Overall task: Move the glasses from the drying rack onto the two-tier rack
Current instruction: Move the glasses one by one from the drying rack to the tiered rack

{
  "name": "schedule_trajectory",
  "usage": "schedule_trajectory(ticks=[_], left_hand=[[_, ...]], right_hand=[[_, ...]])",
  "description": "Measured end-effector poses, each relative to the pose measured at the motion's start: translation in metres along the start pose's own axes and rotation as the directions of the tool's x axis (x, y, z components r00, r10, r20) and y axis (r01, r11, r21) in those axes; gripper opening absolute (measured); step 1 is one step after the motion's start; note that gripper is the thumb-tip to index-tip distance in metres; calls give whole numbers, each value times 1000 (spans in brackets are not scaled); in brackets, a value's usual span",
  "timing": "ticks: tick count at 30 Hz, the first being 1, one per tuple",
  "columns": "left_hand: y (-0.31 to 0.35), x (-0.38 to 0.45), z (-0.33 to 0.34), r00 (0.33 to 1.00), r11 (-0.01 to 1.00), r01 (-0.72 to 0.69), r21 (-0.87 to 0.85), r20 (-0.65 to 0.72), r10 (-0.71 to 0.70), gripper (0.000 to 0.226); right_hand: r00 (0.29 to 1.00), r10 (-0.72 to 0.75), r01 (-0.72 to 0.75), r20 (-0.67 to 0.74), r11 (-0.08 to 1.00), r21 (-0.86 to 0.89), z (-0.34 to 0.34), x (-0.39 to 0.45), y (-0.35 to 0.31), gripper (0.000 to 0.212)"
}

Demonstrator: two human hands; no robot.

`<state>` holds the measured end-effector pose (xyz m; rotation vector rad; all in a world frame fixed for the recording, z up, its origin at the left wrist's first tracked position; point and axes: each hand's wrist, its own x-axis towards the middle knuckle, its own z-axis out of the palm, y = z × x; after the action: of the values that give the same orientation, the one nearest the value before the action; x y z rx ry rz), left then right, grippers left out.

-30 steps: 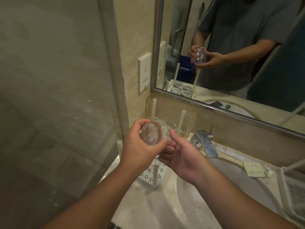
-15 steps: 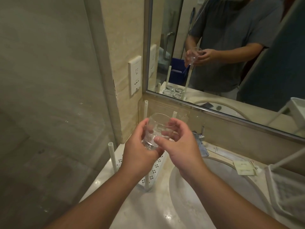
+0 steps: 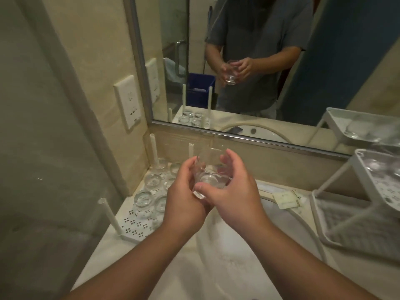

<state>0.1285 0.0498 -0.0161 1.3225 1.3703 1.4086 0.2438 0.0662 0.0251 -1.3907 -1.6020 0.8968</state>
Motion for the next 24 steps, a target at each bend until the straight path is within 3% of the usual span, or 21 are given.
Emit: schedule_trajectory(ticks=[6,16,24], left_hand=[[19,3,70,991,999,-39,3,126,38,77],[41,-4,187,928,998,-57,16,371,47,87],[59,-4,274,904,960,-235,155,398,157,74]], right_hand=[[989,25,-32,-149,998,-47,-66,-2,25,105],[923,78,-110,-376,992,-62,-178,-16,71,96],[885,73,-115,-459,991,-64,-263,-14,105,93]])
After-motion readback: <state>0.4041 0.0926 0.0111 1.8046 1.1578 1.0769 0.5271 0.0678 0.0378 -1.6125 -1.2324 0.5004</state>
